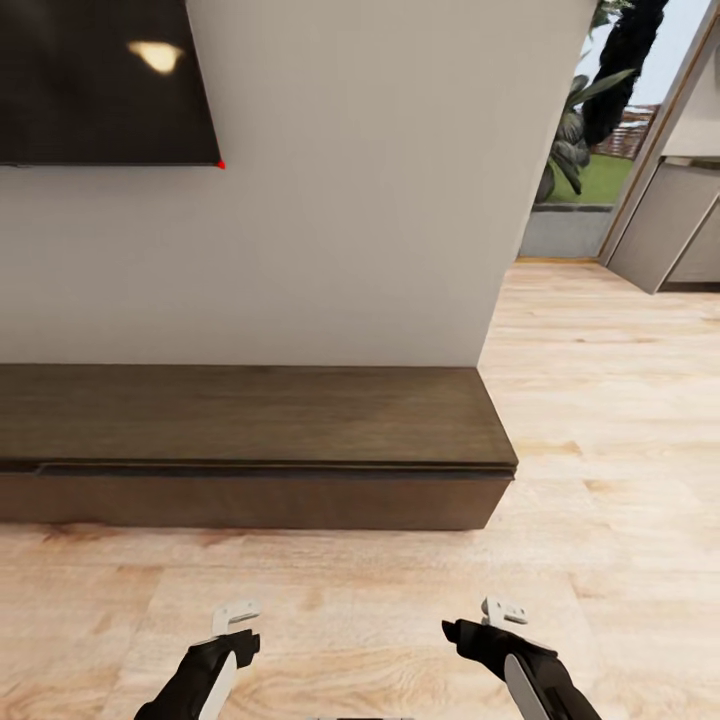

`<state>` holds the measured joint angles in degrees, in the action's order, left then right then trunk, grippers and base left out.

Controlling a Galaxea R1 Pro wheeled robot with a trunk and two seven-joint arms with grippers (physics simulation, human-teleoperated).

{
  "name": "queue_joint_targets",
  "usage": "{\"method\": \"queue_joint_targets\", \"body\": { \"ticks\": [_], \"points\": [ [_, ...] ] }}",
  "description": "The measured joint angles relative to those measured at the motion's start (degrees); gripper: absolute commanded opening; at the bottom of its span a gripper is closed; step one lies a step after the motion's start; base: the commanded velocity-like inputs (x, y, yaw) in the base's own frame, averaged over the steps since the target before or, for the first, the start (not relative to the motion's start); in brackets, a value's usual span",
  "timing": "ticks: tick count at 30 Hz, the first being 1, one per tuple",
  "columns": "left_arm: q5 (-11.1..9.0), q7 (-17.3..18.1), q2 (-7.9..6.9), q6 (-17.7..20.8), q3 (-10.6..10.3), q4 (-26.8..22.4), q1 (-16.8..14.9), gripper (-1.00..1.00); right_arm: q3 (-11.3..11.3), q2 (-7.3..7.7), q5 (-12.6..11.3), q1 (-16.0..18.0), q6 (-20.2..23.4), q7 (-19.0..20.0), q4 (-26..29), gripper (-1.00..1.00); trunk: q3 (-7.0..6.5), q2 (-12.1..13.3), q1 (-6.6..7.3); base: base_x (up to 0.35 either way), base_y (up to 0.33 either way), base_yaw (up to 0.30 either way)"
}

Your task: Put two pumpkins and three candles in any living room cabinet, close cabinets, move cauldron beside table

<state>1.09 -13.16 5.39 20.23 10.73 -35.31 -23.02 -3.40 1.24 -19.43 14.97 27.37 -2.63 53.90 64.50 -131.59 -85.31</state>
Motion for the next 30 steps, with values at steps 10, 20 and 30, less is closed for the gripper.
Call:
{"method": "queue_joint_targets", "body": {
  "ticks": [10, 20, 30],
  "points": [
    [0.1, 0.4, -0.06, 0.5, -0.1, 0.1, 0.0, 1.00, 0.0, -0.07, 0.0, 0.0, -0.1, 0.1, -2.4, 1.00, -1.80, 4.0, 2.20, 0.000, 0.000, 0.000],
    [0.1, 0.6, -0.17, 0.6, -0.1, 0.1, 0.0, 1.00, 0.0, -0.08, 0.0, 0.0, -0.1, 0.1, -2.5, 1.00, -3.59, 8.0, 4.39, 0.000, 0.000, 0.000],
    [0.2, 0.5, -0.20, 2.2, -0.1, 0.1, 0.0, 1.00, 0.0, -0.07, 0.0, 0.0, -0.2, 0.0, -2.6, 1.00, -5.39, 12.0, 6.59, 0.000, 0.000, 0.000]
  ]
}}
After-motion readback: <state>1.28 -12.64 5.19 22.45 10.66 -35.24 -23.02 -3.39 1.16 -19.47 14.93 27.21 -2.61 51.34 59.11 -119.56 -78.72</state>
